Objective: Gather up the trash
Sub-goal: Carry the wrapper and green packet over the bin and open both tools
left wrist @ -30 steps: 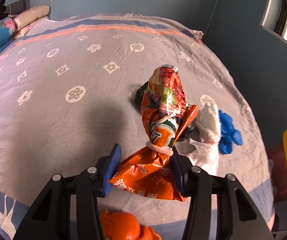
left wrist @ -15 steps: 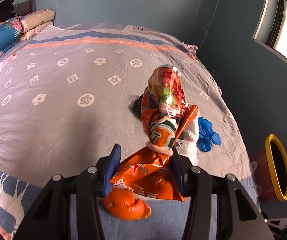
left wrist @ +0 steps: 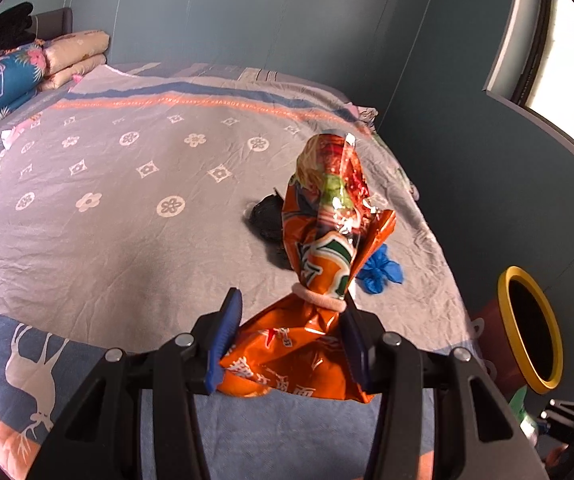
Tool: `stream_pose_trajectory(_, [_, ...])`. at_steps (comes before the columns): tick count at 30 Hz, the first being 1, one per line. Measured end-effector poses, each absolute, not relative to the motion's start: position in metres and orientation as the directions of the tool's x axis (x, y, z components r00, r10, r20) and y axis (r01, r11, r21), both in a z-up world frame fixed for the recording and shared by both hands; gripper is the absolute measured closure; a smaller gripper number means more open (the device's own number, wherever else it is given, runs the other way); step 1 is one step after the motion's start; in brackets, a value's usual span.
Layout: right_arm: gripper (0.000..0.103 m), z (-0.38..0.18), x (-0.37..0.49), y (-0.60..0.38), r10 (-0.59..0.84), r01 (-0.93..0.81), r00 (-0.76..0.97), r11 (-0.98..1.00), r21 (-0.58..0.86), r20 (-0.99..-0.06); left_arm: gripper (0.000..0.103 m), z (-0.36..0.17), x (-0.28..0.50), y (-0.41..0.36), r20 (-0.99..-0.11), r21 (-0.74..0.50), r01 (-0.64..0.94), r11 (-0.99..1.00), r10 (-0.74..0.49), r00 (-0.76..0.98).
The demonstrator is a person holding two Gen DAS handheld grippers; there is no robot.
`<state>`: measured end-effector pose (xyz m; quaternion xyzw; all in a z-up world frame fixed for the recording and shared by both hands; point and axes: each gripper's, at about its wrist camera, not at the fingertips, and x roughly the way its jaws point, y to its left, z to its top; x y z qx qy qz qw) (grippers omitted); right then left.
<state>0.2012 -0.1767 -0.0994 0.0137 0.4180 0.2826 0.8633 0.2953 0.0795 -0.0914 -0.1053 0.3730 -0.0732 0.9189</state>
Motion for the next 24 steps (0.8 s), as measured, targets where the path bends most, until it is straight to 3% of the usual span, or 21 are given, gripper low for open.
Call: stream_pose_trajectory(24, [0.066,-0.043,0.176,-0.325,0.352,-0.211,0.704,0.933,0.292,-0.617,0.058,-0.047,0.281,-0.026,-0.629,-0.253,0.219,0.942,-0.333,0.702])
